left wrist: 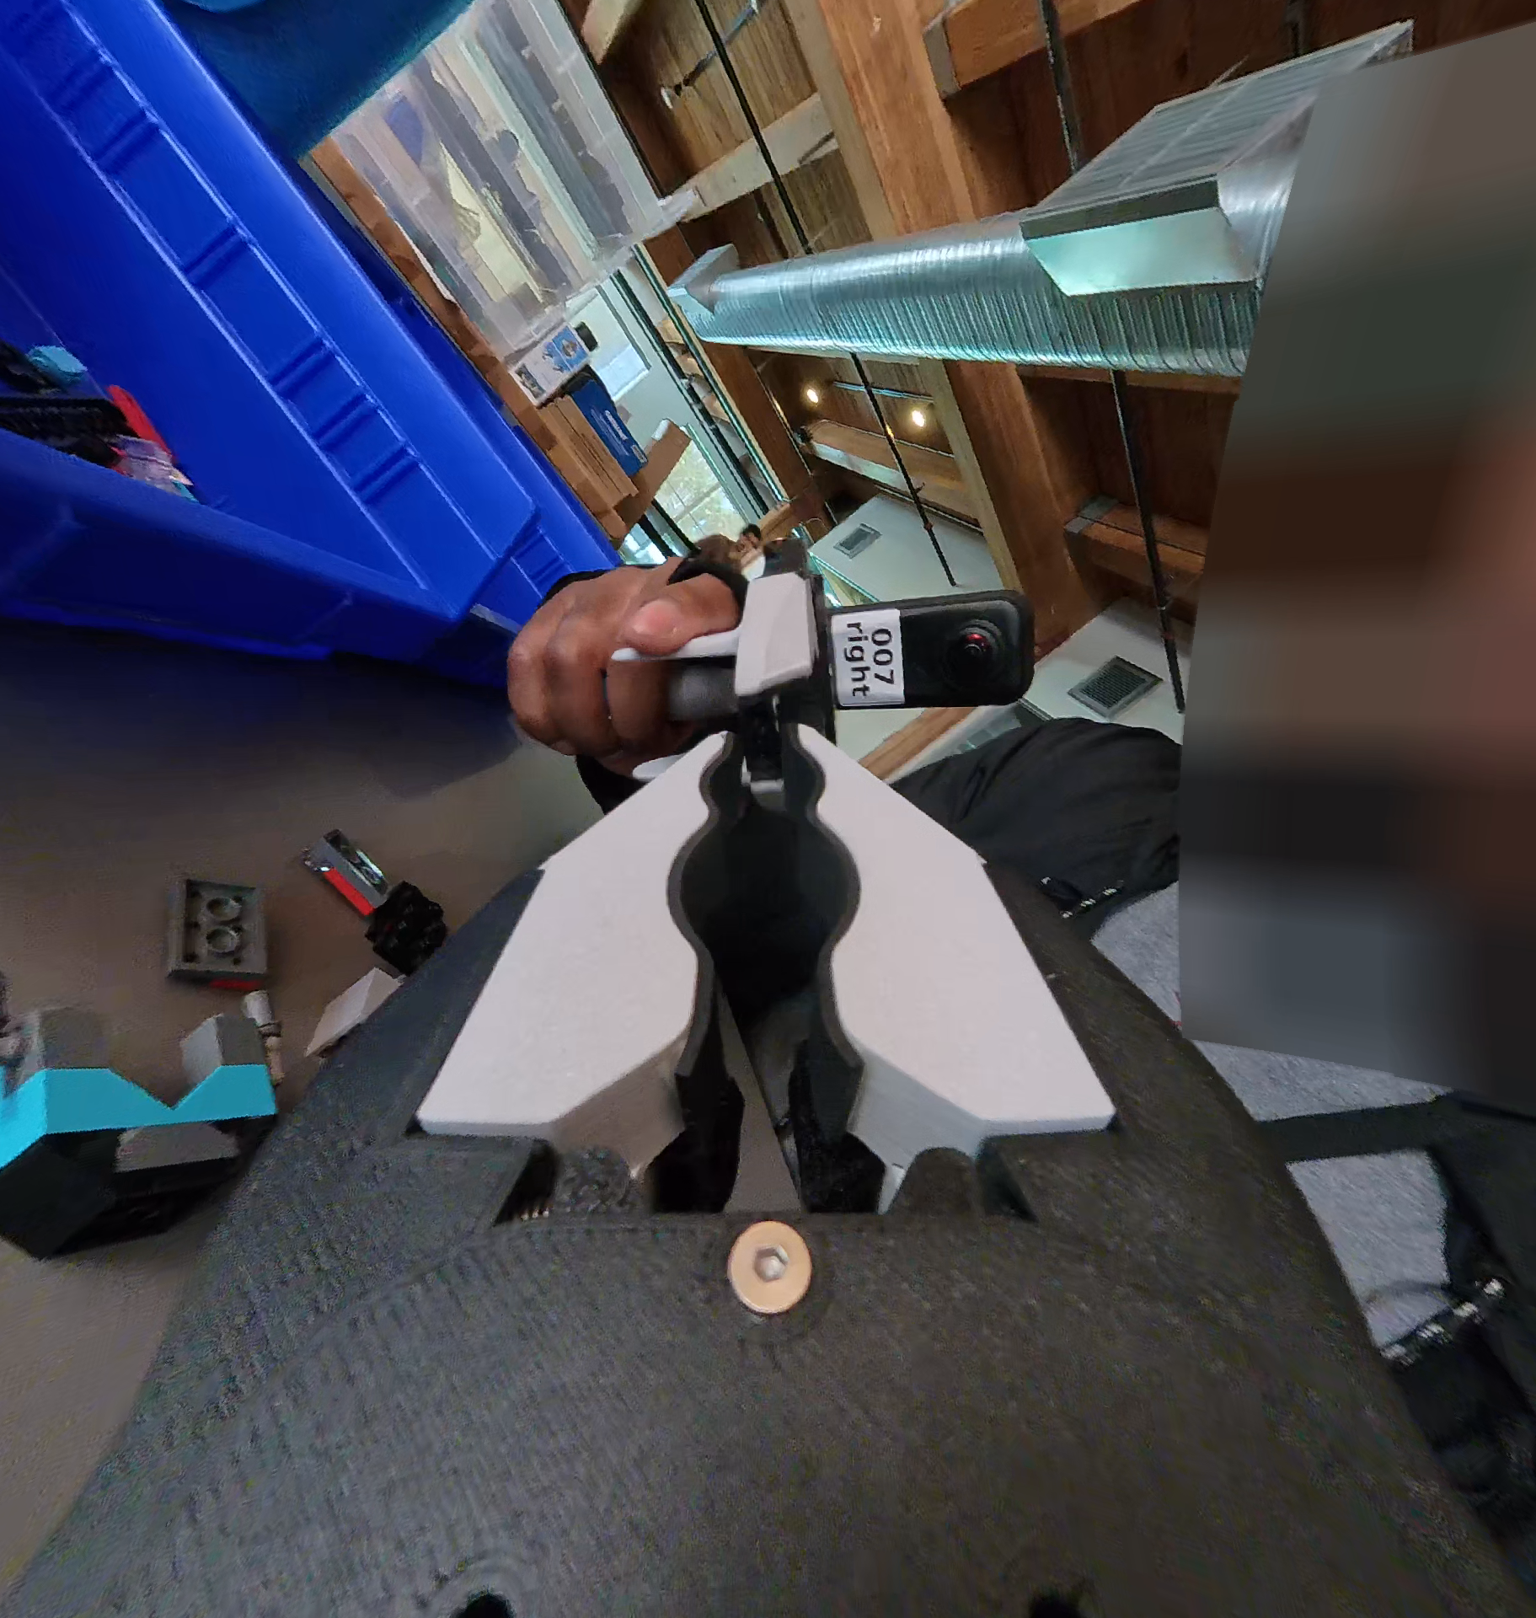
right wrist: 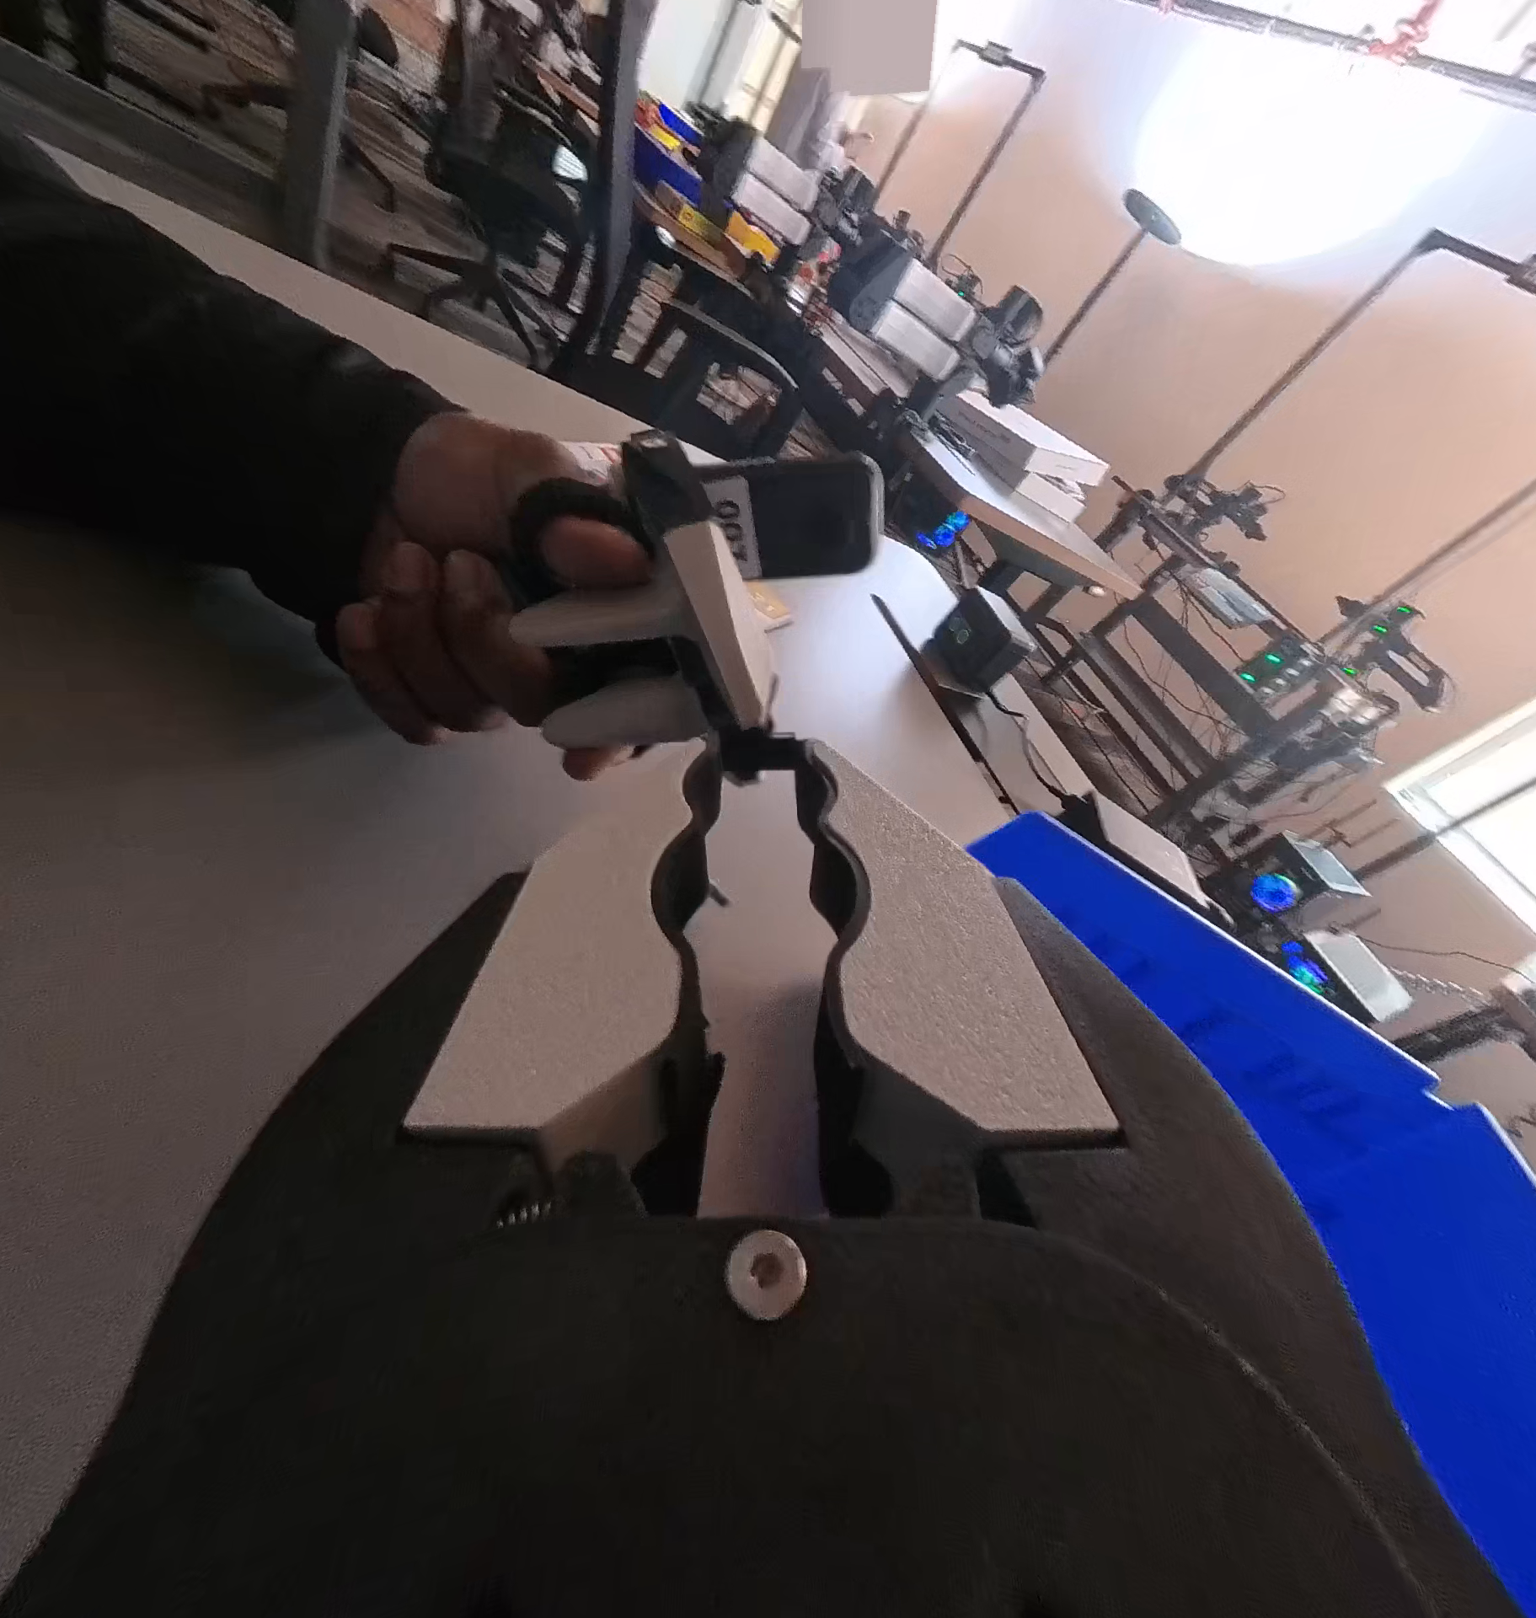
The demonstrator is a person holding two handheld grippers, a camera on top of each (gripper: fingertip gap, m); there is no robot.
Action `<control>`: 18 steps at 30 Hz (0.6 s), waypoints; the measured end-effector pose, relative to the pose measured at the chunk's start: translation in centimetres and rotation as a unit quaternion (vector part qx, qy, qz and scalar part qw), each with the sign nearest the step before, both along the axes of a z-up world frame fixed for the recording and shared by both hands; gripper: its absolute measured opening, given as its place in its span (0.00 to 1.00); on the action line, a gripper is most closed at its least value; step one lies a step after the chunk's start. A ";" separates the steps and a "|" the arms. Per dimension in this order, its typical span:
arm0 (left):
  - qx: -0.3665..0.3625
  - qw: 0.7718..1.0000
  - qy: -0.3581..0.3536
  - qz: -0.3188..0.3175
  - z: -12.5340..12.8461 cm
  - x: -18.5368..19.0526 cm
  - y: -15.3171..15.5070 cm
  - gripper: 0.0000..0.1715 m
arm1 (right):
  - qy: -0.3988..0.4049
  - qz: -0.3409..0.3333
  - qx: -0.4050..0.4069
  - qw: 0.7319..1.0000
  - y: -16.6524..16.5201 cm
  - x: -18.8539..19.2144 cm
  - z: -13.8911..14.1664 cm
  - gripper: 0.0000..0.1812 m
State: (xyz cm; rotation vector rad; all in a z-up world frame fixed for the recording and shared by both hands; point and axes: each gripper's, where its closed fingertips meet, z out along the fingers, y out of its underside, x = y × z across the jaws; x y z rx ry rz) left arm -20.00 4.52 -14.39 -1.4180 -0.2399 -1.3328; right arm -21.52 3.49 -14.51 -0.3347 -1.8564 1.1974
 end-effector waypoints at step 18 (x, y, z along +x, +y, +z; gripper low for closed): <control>-0.020 0.998 0.012 0.050 -0.6 -2.3 0.1 0.07 | -0.033 -0.343 -0.028 0.938 14.5 -4.2 0.6 0.15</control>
